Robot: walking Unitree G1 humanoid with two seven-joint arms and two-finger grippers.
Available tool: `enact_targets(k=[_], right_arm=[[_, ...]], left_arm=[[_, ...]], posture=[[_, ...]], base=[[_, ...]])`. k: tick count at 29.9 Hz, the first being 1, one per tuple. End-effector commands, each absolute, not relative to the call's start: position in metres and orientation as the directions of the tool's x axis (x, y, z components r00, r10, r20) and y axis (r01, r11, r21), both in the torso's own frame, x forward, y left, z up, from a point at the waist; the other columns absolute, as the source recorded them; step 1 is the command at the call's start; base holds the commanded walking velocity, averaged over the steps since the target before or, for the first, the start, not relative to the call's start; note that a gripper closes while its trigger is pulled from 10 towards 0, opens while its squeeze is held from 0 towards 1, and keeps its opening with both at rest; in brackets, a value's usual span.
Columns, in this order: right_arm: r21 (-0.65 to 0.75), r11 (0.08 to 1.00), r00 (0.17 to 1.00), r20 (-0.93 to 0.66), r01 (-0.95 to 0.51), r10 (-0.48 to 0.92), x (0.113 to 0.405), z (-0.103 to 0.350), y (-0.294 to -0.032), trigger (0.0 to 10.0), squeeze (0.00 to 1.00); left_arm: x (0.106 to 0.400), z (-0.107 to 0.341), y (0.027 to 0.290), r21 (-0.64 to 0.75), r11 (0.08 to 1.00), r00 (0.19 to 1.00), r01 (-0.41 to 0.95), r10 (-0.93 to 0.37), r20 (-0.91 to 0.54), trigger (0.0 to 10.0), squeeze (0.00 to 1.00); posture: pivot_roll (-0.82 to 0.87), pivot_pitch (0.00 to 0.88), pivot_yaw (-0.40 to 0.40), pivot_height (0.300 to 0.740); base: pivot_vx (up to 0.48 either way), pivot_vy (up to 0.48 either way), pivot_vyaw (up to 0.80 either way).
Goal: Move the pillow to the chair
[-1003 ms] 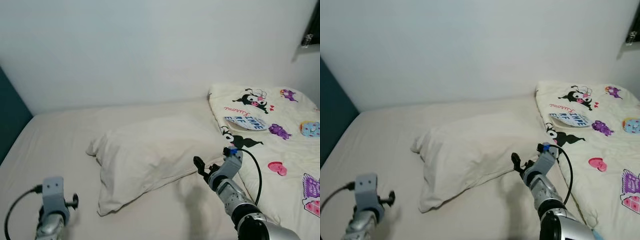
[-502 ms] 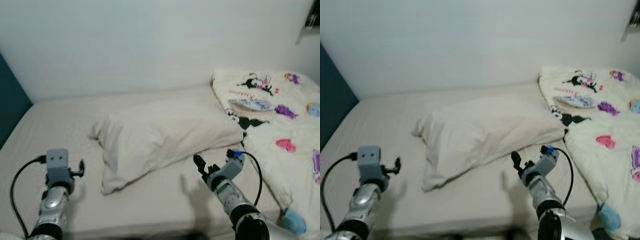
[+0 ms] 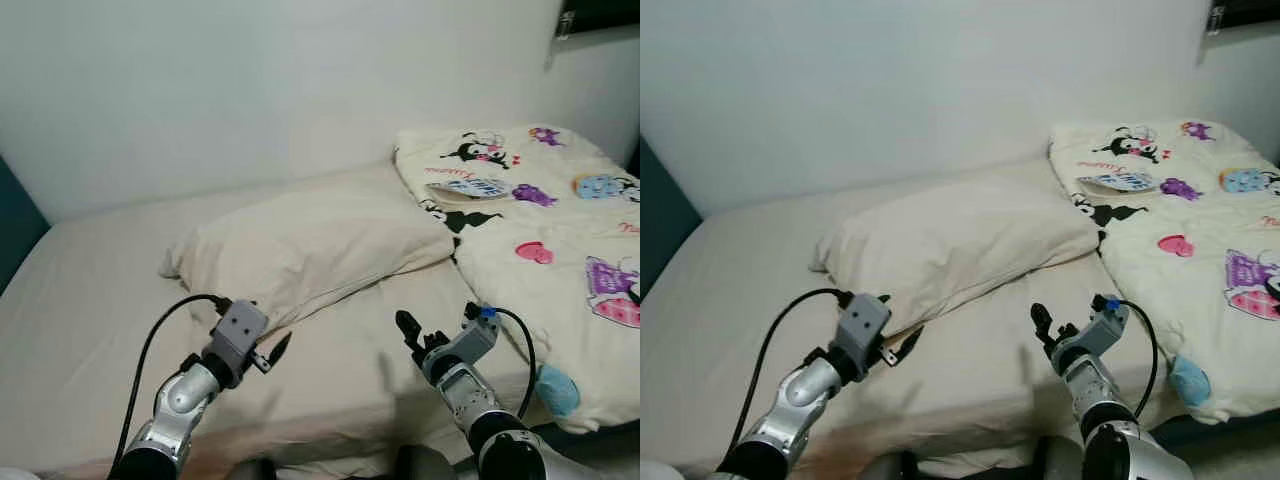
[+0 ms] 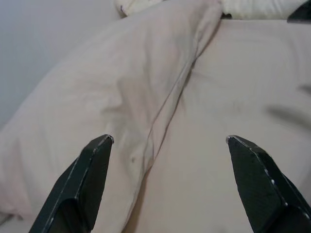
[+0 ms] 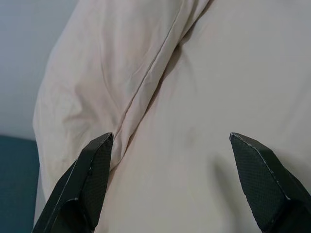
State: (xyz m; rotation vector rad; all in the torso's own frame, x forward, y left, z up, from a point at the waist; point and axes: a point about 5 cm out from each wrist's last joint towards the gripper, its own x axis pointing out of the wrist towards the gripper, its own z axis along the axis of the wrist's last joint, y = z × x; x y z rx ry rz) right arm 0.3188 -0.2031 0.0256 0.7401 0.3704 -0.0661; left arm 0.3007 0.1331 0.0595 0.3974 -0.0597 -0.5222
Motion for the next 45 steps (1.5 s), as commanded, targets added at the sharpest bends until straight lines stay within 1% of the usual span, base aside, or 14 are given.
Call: enact_targets(k=[1, 3, 11, 16, 19, 21, 25, 29, 34, 36, 41, 42, 43, 45], right_arm=[[0.656, 0.731, 0.935, -0.348, 0.188, 0.072, 0.317, 0.024, -0.203, 10.0, 0.0], [0.643, 0.743, 0.94, -0.338, 0.187, 0.056, 0.317, 0.026, -0.208, 10.0, 0.0], [0.635, 0.754, 0.953, -0.301, 0.17, 0.039, 0.319, 0.032, -0.214, 10.0, 0.0], [0.641, 0.753, 0.96, -0.275, 0.149, 0.044, 0.323, 0.036, -0.214, 10.0, 0.0], [0.64, 0.76, 0.966, -0.251, 0.115, 0.065, 0.326, 0.04, -0.209, 10.0, 0.0], [0.64, 0.76, 0.966, -0.251, 0.115, 0.065, 0.326, 0.04, -0.209, 10.0, 0.0], [0.637, 0.768, 0.971, -0.218, 0.064, 0.1, 0.329, 0.044, -0.2, 10.0, 0.0], [0.642, 0.767, 0.976, -0.179, 0.021, 0.124, 0.329, 0.047, -0.194, 10.0, 0.0], [0.629, 0.777, 0.98, -0.147, -0.011, 0.132, 0.326, 0.048, -0.192, 10.0, 0.0], [0.627, 0.779, 0.987, -0.119, -0.012, 0.112, 0.321, 0.051, -0.199, 10.0, 0.0], [0.62, 0.784, 0.993, -0.086, -0.011, 0.082, 0.316, 0.06, -0.208, 10.0, 0.0], [0.614, 0.789, 0.995, -0.07, -0.013, 0.071, 0.311, 0.066, -0.211, 10.0, 0.0], [0.614, 0.789, 0.995, -0.07, -0.013, 0.071, 0.311, 0.066, -0.211, 10.0, 0.0], [0.604, 0.796, 0.997, -0.029, -0.035, 0.066, 0.301, 0.085, -0.216, 10.0, 0.0]], left_arm=[[0.303, 0.051, 0.136, 0.462, 0.76, 0.881, 0.458, -0.458, -0.119, 10.0, 0.0], [0.308, 0.047, 0.131, 0.507, 0.752, 0.903, 0.42, -0.401, -0.154, 10.0, 0.0], [0.315, 0.05, 0.125, 0.555, 0.744, 0.925, 0.372, -0.345, -0.159, 10.0, 0.0], [0.321, 0.052, 0.128, 0.528, 0.794, 0.954, 0.3, -0.266, -0.141, 10.0, 0.0], [0.326, 0.058, 0.131, 0.533, 0.82, 0.978, 0.207, -0.185, -0.095, 10.0, 0.0], [0.326, 0.058, 0.131, 0.533, 0.82, 0.978, 0.207, -0.185, -0.095, 10.0, 0.0], [0.338, 0.078, 0.134, 0.557, 0.824, 0.992, 0.105, -0.127, 0.0, 10.0, 0.0], [0.349, 0.086, 0.135, 0.656, 0.75, 0.994, 0.086, -0.113, -0.001, 10.0, 0.0], [0.355, 0.088, 0.145, 0.686, 0.725, 0.997, 0.06, -0.069, -0.013, 10.0, 0.0], [0.356, 0.091, 0.144, 0.717, 0.693, 0.994, 0.08, -0.107, -0.007, 10.0, 0.0], [0.36, 0.098, 0.137, 0.768, 0.631, 0.985, 0.105, -0.175, 0.01, 10.0, 0.0], [0.361, 0.101, 0.136, 0.802, 0.589, 0.979, 0.099, -0.202, 0.027, 10.0, 0.0], [0.361, 0.101, 0.136, 0.802, 0.589, 0.979, 0.099, -0.202, 0.027, 10.0, 0.0], [0.371, 0.119, 0.144, 0.84, 0.54, 0.977, 0.059, -0.204, 0.062, 10.0, 0.0]], posture=[[0.02, 0.0, 0.102, 0.545], [0.0, 0.0, 0.107, 0.535], [-0.02, 0.0, 0.107, 0.525], [-0.02, 0.0, 0.104, 0.525], [-0.03, 0.0, 0.108, 0.525], [-0.03, 0.0, 0.108, 0.525], [-0.04, 0.009, 0.115, 0.525], [-0.05, 0.046, 0.136, 0.525], [-0.08, 0.104, 0.172, 0.525], [-0.09, 0.165, 0.195, 0.525], [-0.11, 0.214, 0.2, 0.525], [-0.11, 0.274, 0.197, 0.525], [-0.11, 0.274, 0.197, 0.525], [-0.11, 0.353, 0.207, 0.525]], base=[[0.0, 0.0, 0.0], [0.0, 0.0, 0.0], [0.0, 0.0, 0.0], [0.0, 0.0, 0.0], [0.0, 0.0, 0.0], [0.0, 0.0, 0.0], [0.0, 0.0, 0.0], [0.0, 0.0, 0.0], [0.0, 0.0, 0.0], [0.0, 0.0, 0.0], [0.0, 0.0, 0.0], [0.0, 0.0, 0.0], [0.0, 0.0, 0.0], [0.0, 0.0, 0.0]])
